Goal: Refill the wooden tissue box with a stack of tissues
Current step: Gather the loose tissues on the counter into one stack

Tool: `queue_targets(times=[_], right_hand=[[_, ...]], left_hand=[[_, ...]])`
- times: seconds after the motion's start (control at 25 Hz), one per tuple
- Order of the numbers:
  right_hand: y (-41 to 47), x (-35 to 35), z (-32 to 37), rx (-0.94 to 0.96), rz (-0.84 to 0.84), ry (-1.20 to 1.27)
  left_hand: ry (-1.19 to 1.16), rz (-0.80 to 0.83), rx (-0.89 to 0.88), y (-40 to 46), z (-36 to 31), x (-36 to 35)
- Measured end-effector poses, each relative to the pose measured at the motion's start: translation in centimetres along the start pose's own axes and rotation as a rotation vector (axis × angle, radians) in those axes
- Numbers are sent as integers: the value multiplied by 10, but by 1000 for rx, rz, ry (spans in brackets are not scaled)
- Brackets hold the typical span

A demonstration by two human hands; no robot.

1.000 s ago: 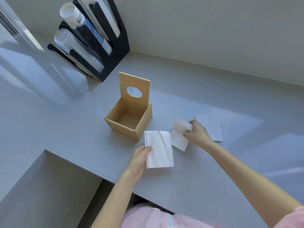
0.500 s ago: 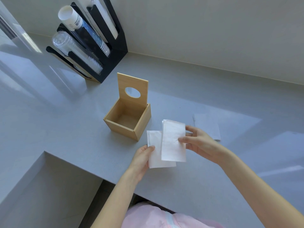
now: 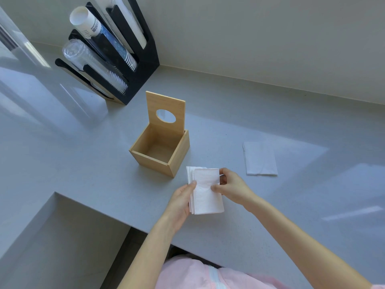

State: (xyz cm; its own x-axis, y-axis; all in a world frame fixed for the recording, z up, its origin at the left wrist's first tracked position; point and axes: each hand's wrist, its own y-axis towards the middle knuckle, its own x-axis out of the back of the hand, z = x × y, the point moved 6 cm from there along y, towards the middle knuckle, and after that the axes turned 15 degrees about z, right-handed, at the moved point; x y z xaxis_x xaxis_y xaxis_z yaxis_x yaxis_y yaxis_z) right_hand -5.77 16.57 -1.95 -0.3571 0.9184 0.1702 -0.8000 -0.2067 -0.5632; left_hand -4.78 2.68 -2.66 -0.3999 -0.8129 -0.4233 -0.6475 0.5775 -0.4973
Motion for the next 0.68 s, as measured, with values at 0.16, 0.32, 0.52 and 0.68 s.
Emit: queue_targets(times=[0.16,0.32,0.52,0.68], right_hand=[[0,2,0,8,-28,-41],[0,6,-1,20,-38,-28],[-4,24,-5,-21,16,-59],[-15,94,-15,-136,-400,-303]], left_hand=[[72,-21,-10,0,-3,1],[95,-48,-6,4,-6,-2],[92,-77,1,5,-3,-4],[56,-105,-10,5,-7,-2]])
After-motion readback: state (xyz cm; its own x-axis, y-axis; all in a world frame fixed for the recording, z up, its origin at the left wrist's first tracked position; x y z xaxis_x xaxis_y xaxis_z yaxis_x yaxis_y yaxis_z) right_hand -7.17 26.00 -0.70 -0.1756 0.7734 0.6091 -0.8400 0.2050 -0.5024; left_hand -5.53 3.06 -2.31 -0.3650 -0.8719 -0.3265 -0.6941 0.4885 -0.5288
